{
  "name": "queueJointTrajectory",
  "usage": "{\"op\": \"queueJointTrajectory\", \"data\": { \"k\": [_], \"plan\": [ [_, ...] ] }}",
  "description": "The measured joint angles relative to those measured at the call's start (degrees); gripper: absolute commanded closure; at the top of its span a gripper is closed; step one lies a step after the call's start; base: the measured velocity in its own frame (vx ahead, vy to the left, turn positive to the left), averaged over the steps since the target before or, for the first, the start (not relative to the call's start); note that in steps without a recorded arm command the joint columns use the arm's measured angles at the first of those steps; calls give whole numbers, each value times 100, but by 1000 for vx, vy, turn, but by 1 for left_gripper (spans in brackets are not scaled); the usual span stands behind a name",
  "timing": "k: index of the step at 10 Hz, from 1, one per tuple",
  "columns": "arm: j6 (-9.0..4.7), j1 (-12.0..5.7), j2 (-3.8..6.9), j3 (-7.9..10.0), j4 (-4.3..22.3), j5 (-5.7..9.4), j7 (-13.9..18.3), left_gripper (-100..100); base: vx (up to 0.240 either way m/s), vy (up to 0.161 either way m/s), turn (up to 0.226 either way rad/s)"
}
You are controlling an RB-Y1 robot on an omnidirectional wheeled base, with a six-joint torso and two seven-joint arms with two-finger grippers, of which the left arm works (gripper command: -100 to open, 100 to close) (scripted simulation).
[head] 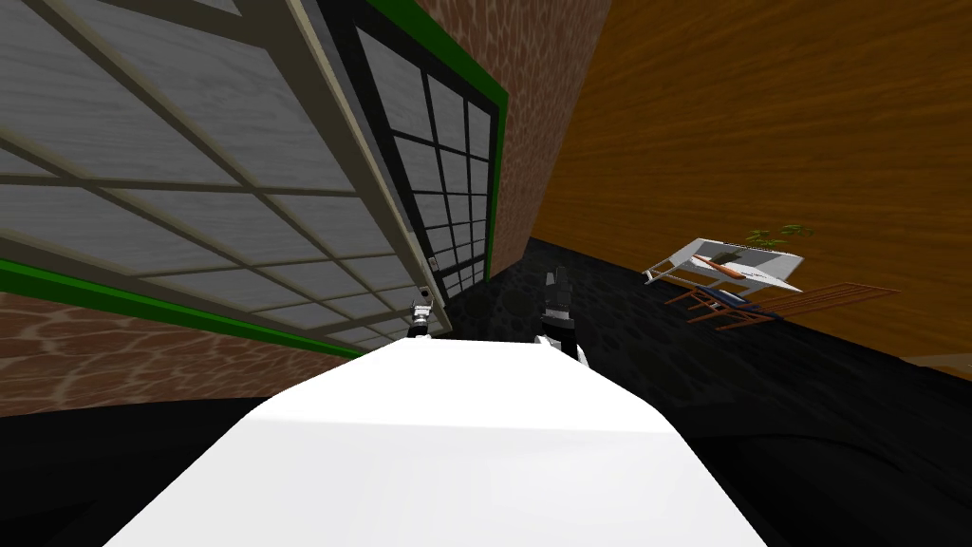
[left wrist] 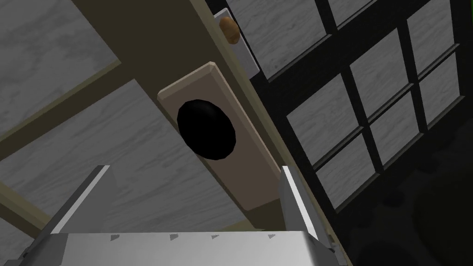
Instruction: Pull the door open
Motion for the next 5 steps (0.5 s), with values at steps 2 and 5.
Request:
{"op": "queueJointTrajectory", "data": {
  "k": [2, 5],
  "plan": [
    [-12, -15, -27, -36, 2, 83, 264, -100, -52, 16, -43],
    [-15, -45, -80, -101, -16, 245, 718, -100, -49, 8, -18]
  ]
}}
